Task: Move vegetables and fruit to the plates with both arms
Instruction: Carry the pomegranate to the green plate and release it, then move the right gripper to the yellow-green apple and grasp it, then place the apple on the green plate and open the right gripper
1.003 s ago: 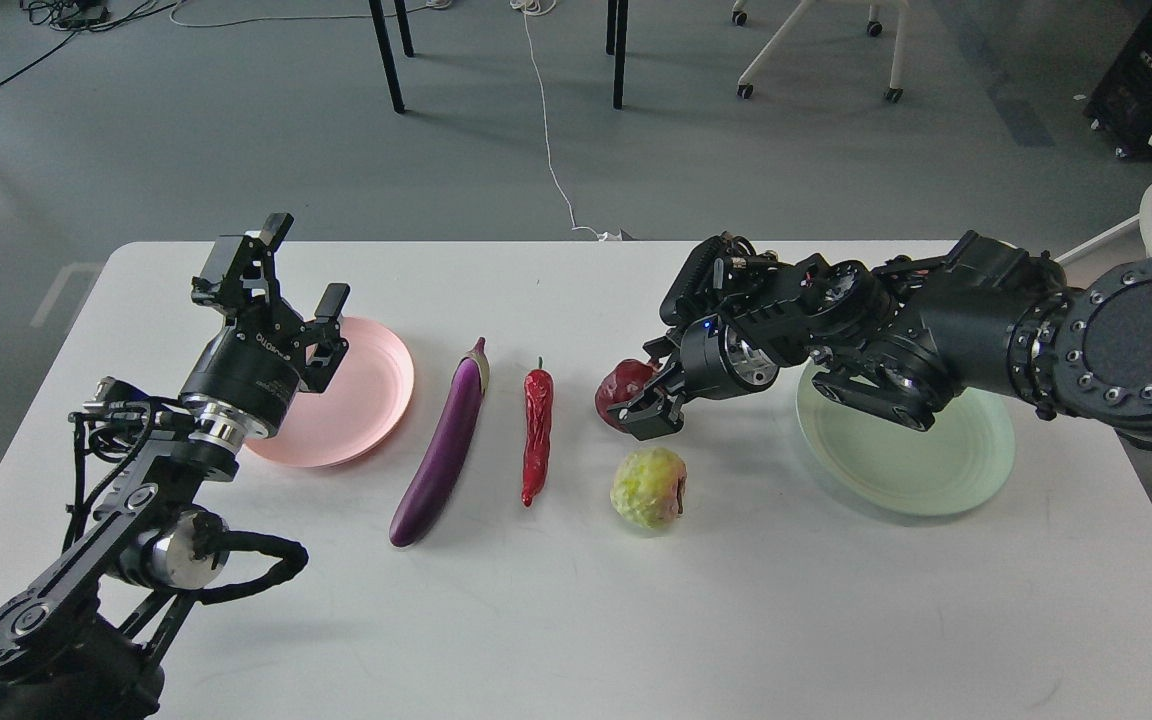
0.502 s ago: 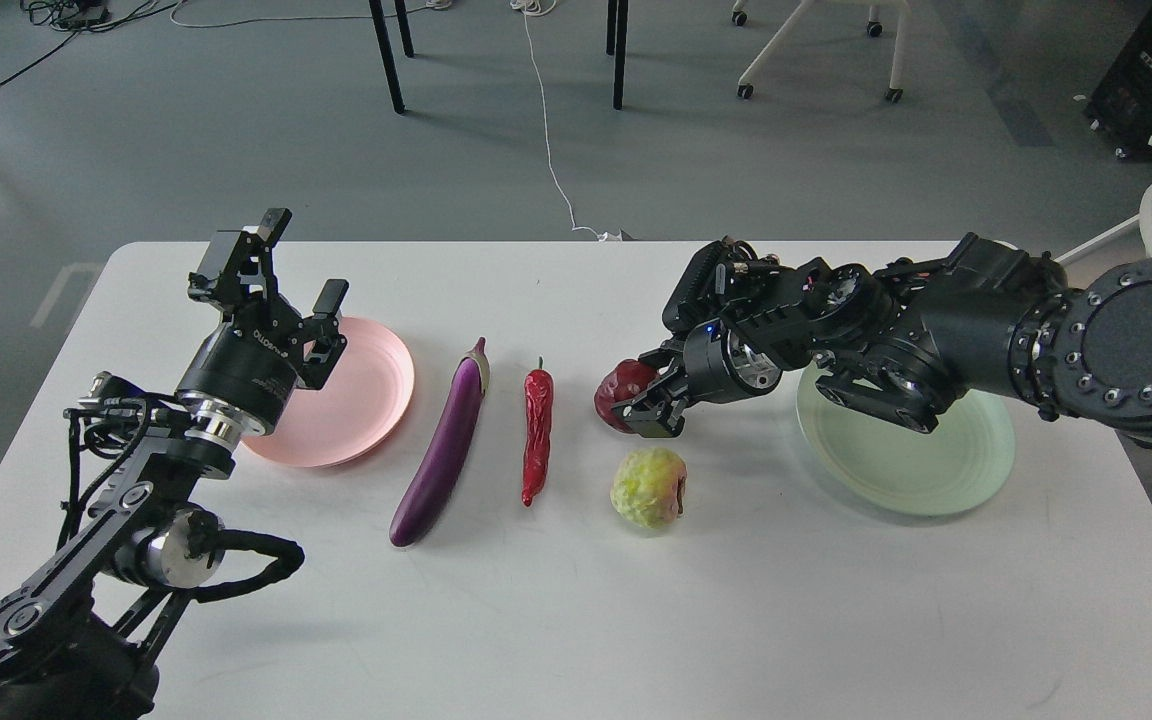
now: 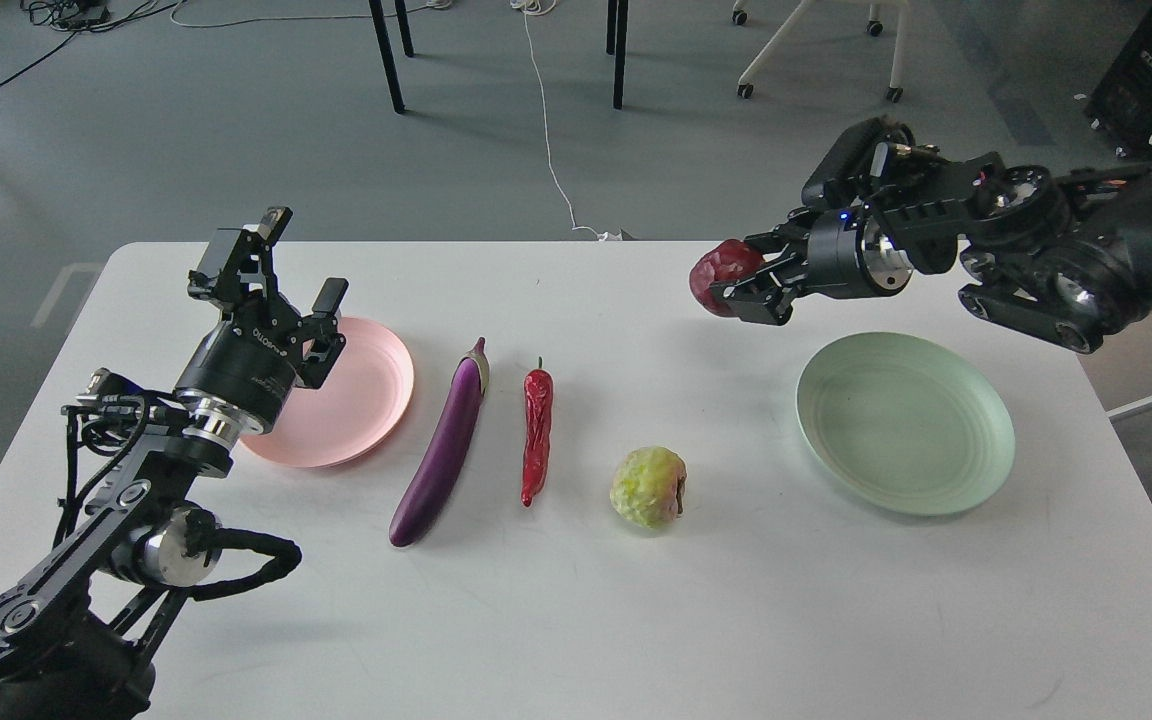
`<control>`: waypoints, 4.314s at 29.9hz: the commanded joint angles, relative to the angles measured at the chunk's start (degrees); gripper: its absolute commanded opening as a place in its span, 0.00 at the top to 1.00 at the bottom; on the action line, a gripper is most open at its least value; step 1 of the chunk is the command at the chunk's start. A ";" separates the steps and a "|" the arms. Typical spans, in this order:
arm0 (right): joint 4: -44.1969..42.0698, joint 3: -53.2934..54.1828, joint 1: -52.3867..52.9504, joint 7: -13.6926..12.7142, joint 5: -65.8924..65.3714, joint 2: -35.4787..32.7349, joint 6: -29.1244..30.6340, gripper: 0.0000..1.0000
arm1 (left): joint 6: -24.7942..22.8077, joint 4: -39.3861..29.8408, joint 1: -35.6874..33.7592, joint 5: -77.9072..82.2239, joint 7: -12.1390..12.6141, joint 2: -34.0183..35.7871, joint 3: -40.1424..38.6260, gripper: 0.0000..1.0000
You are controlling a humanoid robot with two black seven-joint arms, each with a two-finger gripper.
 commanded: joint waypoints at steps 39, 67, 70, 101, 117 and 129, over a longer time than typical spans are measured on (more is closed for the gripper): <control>4.00 2.19 -8.93 0.00 -3.37 -12.62 -5.84 0.01 | -0.04 -1.08 -0.37 0.18 0.09 -0.08 0.32 0.02; 20.29 -5.88 1.10 0.00 0.94 8.72 -5.84 0.02 | -0.04 -2.31 -0.02 0.18 0.01 1.67 0.23 0.02; 19.41 -6.33 1.10 0.00 1.02 10.75 -5.84 0.02 | -0.04 -2.40 0.07 0.27 0.00 1.76 0.14 0.02; 16.68 -12.48 1.44 0.00 3.92 16.91 -9.53 0.62 | -0.04 -2.40 0.68 0.18 -0.17 1.94 -0.73 0.02; 15.89 -10.98 4.97 0.00 -3.63 -8.31 -10.76 0.56 | -0.13 -2.40 0.59 0.18 -0.17 1.68 -0.56 0.02; 10.62 -10.90 -7.07 0.00 -5.13 -13.41 -15.41 0.51 | -0.13 -2.49 0.59 0.18 -0.17 1.67 -0.21 0.02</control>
